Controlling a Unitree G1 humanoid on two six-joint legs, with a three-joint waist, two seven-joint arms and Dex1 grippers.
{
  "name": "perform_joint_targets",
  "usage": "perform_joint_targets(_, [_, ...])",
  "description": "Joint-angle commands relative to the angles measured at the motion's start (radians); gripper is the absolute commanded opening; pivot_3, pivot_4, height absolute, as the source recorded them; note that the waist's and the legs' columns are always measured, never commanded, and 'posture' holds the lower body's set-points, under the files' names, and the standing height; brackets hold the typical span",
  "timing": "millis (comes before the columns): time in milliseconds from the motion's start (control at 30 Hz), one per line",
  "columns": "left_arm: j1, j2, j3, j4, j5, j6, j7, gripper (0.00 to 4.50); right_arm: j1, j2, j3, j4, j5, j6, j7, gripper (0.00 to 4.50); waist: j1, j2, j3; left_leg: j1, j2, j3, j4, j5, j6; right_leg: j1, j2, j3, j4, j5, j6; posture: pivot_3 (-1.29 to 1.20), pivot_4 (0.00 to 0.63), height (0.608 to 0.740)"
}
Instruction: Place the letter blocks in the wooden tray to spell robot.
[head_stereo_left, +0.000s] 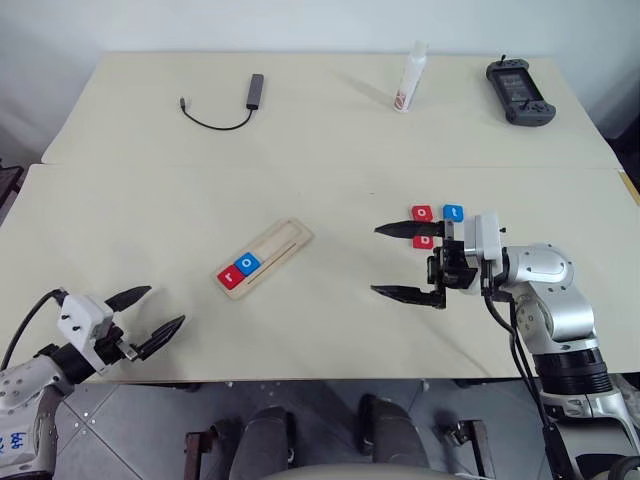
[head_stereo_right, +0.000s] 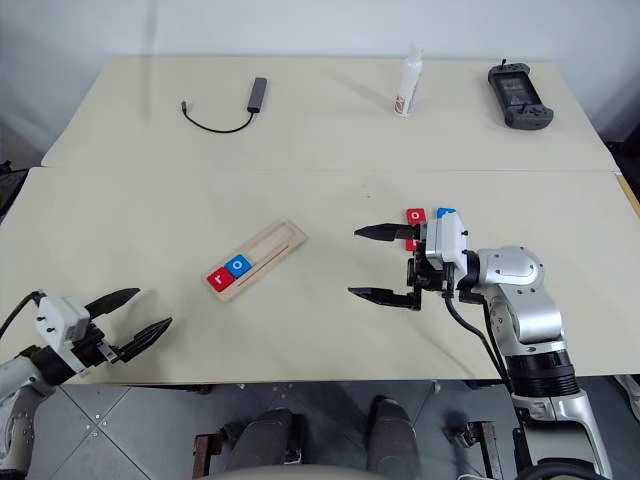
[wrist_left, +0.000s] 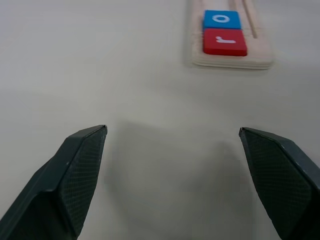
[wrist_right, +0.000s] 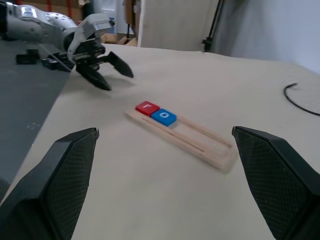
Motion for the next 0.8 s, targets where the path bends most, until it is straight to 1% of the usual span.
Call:
perform_joint_targets(33, [-0.004, -0.01, -0.018, -0.108, -0.029, 0.031, 0.015, 4.5, -0.013, -0.026, -0.018, -0.001, 0.015, 0.005, 0.027, 4.47, -0.001, 0.0, 0.0, 0.0, 0.0, 0.0, 0.0, 0.0, 0.0, 0.0, 0.0, 0.0, 0.0, 0.0, 0.0, 0.0, 0.15, 0.74])
perform_joint_targets(100, [-0.016, -0.013, -0.042, -0.136, -0.021, 0.051, 0.024, 4.5, -0.014, -0.032, -0.021, 0.011, 0.01, 0.001, 0.031, 4.47, -0.002, 0.0, 0.0, 0.0, 0.0, 0.0, 0.0, 0.0, 0.0, 0.0, 0.0, 0.0, 0.0, 0.0, 0.0, 0.0, 0.15, 0.74])
perform_joint_targets(233, [-0.104, -0.035, -0.115, -0.201, 0.018, 0.105, 0.109, 4.5, 0.001, -0.055, -0.032, 0.004, 0.017, 0.014, 0.037, 4.47, -0.001, 0.0, 0.0, 0.0, 0.0, 0.0, 0.0, 0.0, 0.0, 0.0, 0.0, 0.0, 0.001, 0.0, 0.0, 0.0, 0.15, 0.74])
perform_joint_targets(367, [-0.162, -0.057, -0.189, -0.206, 0.075, 0.161, 0.184, 4.5, 0.009, -0.06, -0.038, -0.011, 0.019, 0.023, 0.023, 4.47, -0.003, 0.0, 0.0, 0.0, 0.0, 0.0, 0.0, 0.0, 0.0, 0.0, 0.0, 0.0, 0.0, 0.0, 0.0, 0.0, 0.15, 0.74])
perform_joint_targets(500, [-0.169, -0.065, -0.238, -0.196, 0.102, 0.178, 0.191, 4.5, 0.032, -0.069, -0.051, -0.04, 0.024, 0.036, 0.009, 4.47, -0.004, 0.0, 0.0, 0.0, 0.0, 0.001, -0.001, 0.0, 0.0, -0.001, 0.0, 0.0, 0.0, 0.0, 0.0, 0.0, 0.15, 0.74])
perform_joint_targets(567, [-0.166, -0.053, -0.258, -0.183, 0.123, 0.194, 0.191, 4.5, 0.052, -0.074, -0.061, -0.059, 0.028, 0.044, -0.001, 4.47, -0.003, 0.0, 0.0, 0.0, 0.0, 0.001, -0.001, 0.0, 0.0, -0.001, 0.0, 0.0, 0.0, 0.0, 0.0, 0.0, 0.15, 0.74])
perform_joint_targets(733, [-0.178, -0.048, -0.264, -0.171, 0.135, 0.234, 0.202, 4.5, 0.087, -0.079, -0.071, -0.095, 0.032, 0.057, -0.025, 4.47, -0.001, 0.0, 0.0, 0.0, 0.0, 0.001, 0.0, 0.0, 0.0, 0.0, 0.0, 0.001, 0.0, 0.0, 0.0, 0.0, 0.15, 0.74])
perform_joint_targets(800, [-0.192, -0.044, -0.278, -0.144, 0.154, 0.224, 0.199, 4.5, 0.093, -0.077, -0.073, -0.104, 0.032, 0.058, -0.035, 4.47, 0.0, 0.0, 0.0, 0.001, 0.0, 0.001, 0.0, 0.0, 0.0, 0.0, 0.0, 0.001, 0.0, 0.0, 0.0, 0.0, 0.15, 0.74])
